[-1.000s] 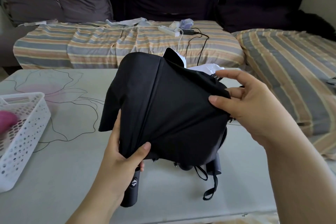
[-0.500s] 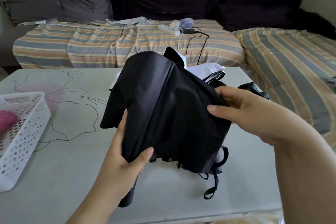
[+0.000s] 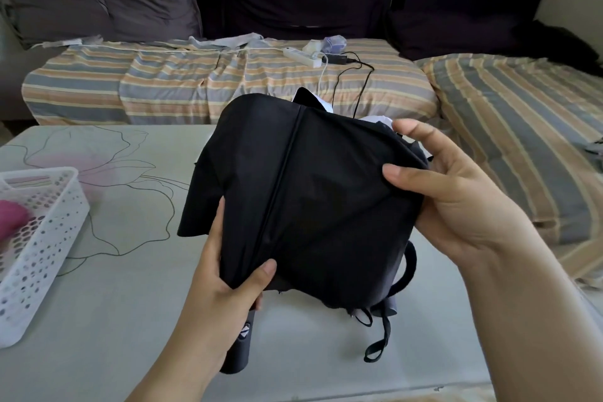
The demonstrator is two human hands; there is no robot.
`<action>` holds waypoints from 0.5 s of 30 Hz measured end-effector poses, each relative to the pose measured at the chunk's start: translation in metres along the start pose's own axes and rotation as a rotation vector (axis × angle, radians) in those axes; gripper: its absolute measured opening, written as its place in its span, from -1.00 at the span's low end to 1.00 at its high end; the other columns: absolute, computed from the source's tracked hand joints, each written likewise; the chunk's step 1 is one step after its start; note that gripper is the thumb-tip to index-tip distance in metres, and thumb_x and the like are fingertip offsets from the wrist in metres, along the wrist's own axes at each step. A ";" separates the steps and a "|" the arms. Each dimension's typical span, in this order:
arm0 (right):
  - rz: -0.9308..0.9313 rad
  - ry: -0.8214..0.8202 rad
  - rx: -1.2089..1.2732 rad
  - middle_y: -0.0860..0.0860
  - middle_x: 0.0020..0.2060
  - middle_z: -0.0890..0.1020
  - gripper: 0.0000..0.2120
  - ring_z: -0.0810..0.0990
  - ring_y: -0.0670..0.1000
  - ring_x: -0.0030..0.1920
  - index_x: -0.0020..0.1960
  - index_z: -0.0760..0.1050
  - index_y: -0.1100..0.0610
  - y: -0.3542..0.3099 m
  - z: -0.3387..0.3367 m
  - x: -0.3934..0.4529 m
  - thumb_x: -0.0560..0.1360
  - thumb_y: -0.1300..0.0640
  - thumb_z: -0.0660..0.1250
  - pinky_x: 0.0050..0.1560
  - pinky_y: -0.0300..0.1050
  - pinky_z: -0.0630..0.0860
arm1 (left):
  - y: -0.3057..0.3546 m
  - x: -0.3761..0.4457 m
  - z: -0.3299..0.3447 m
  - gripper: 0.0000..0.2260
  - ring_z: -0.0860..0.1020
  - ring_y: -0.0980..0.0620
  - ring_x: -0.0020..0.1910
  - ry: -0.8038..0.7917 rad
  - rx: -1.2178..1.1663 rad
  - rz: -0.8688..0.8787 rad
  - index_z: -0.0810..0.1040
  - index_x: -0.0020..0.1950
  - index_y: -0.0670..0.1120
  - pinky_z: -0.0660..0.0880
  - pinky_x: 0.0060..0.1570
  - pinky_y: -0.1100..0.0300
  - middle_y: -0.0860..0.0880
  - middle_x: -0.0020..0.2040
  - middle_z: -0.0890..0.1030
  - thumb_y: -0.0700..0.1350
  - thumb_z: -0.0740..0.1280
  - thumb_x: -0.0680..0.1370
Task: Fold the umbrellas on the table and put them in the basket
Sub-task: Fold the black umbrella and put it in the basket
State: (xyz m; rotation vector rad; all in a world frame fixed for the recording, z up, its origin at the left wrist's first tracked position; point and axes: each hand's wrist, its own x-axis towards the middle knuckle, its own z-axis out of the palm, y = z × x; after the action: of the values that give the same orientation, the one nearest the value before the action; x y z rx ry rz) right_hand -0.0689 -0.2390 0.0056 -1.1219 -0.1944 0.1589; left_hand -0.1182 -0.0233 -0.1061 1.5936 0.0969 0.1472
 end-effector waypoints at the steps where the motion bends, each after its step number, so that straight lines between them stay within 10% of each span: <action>1: -0.015 0.033 -0.008 0.06 -0.28 0.67 -0.64 0.66 0.00 -0.29 0.00 0.49 0.05 0.001 -0.001 0.001 0.28 0.37 0.32 -0.26 -0.19 0.59 | 0.000 0.000 0.000 -0.22 0.45 -0.02 -0.42 -0.002 0.007 0.001 0.22 0.35 0.48 0.51 -0.36 0.23 0.07 -0.17 0.61 -0.30 0.39 0.48; 4: -0.079 0.140 -0.341 0.04 -0.45 0.56 -0.80 0.52 -0.08 -0.45 -0.02 0.54 -0.01 0.002 -0.002 0.001 0.49 0.28 0.31 -0.36 -0.24 0.48 | 0.001 0.000 -0.003 -0.21 0.45 -0.01 -0.42 -0.013 0.048 0.011 0.19 0.33 0.52 0.51 -0.35 0.20 0.05 -0.23 0.59 -0.28 0.40 0.48; 9: -0.094 0.060 -1.168 -0.18 -0.12 0.59 -0.89 0.59 -0.17 -0.20 -0.01 0.49 -0.21 -0.006 -0.011 -0.003 0.48 -0.04 0.30 -0.15 -0.28 0.48 | 0.002 -0.002 -0.007 -0.19 0.48 0.06 -0.41 -0.030 0.121 0.059 0.15 0.34 0.54 0.52 -0.31 0.21 0.15 -0.20 0.58 -0.25 0.41 0.47; 15: -0.014 0.164 -1.248 -0.22 -0.12 0.56 -0.85 0.53 -0.24 -0.20 -0.03 0.42 -0.18 0.012 -0.007 0.002 0.46 -0.06 0.38 -0.27 -0.39 0.35 | 0.003 -0.002 -0.007 -0.18 0.50 0.13 -0.40 -0.012 0.145 0.099 0.14 0.35 0.53 0.52 -0.32 0.24 0.11 -0.14 0.56 -0.26 0.41 0.46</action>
State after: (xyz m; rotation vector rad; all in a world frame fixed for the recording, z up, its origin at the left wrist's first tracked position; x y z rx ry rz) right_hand -0.0659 -0.2395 -0.0085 -2.3631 -0.1464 -0.0995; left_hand -0.1217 -0.0165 -0.1032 1.7449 0.0195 0.2109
